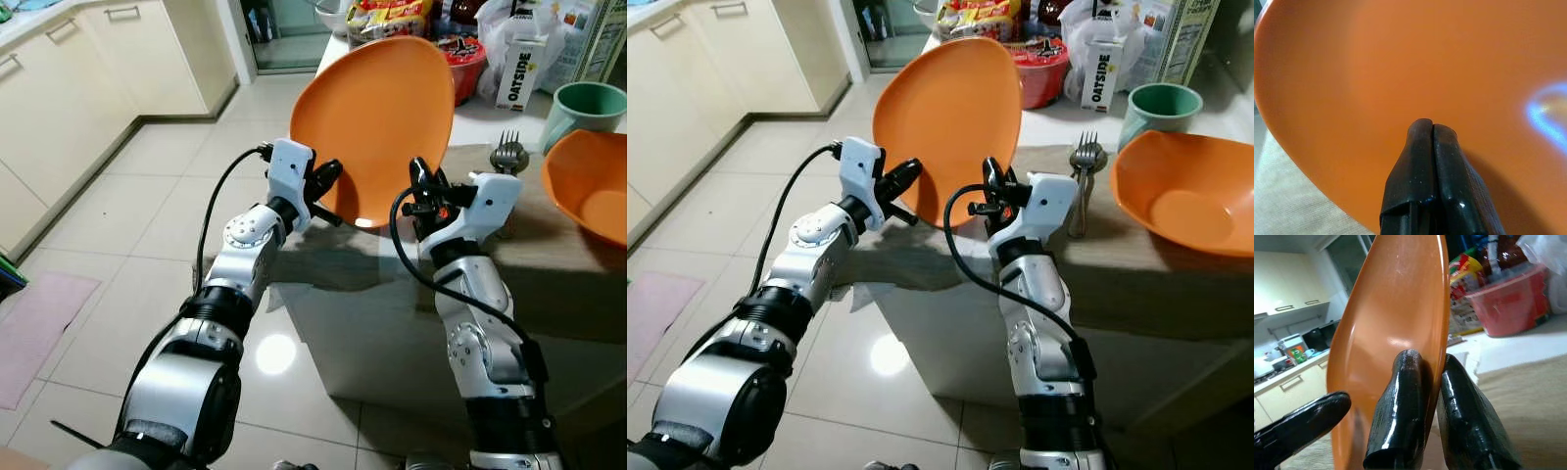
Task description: Setting the table
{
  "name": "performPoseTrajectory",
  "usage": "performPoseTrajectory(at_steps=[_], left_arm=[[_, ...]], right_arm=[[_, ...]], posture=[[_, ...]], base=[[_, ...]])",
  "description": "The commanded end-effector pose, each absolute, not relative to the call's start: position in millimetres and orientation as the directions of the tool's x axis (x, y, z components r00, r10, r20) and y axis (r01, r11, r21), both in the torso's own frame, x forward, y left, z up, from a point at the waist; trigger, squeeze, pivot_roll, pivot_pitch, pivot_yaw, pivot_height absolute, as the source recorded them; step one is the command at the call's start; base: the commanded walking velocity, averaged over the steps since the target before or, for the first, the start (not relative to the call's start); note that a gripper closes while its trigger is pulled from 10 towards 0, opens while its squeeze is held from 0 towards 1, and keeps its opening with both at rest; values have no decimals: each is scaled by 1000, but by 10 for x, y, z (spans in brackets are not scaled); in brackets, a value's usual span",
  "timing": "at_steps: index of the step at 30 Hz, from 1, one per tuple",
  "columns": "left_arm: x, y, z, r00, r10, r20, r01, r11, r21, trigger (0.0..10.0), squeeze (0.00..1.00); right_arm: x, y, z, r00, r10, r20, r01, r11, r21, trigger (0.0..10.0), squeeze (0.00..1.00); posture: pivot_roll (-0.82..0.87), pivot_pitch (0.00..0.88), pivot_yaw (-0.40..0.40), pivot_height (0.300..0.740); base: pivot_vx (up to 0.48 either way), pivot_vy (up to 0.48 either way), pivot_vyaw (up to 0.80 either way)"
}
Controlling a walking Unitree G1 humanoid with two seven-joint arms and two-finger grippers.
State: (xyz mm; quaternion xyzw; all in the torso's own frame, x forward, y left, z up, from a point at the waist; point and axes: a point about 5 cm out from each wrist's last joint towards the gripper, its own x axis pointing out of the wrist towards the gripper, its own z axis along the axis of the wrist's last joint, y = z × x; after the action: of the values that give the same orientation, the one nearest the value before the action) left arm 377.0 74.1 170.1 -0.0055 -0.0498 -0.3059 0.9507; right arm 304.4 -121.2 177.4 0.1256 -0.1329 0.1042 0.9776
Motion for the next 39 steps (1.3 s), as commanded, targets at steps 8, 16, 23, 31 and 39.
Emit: performPoseTrajectory(at_steps=[8,16,23,31,39], left_arm=[[3461,791,1744,804,-579,134,584,812,11,10000,0],[3108,994,1757,845,-516,137,523,852,-15,10000,0],[2919,1231,1895,897,-408,171,418,908,-28,10000,0],[2723,1325,1891,918,-378,121,383,923,-24,10000,0],[2591,1306,1891,918,-382,110,390,918,-67,10000,0]], right_arm=[[2761,-1078,1546,946,292,141,-314,935,168,0,0],[2547,-1091,1713,915,362,180,-378,924,62,0,0],[2441,-1206,1925,908,330,256,-334,942,-31,0,0],[2368,-1330,2045,906,323,275,-307,946,-100,0,0],[2334,-1372,2063,893,344,289,-324,939,-115,0,0]], posture=[[-264,24,182,740],[-260,7,183,740],[-249,0,176,740],[-246,0,167,740],[-229,0,157,740]], base=[[0,0,0],[0,0,0],[0,0,0],[0,0,0],[0,0,0]])
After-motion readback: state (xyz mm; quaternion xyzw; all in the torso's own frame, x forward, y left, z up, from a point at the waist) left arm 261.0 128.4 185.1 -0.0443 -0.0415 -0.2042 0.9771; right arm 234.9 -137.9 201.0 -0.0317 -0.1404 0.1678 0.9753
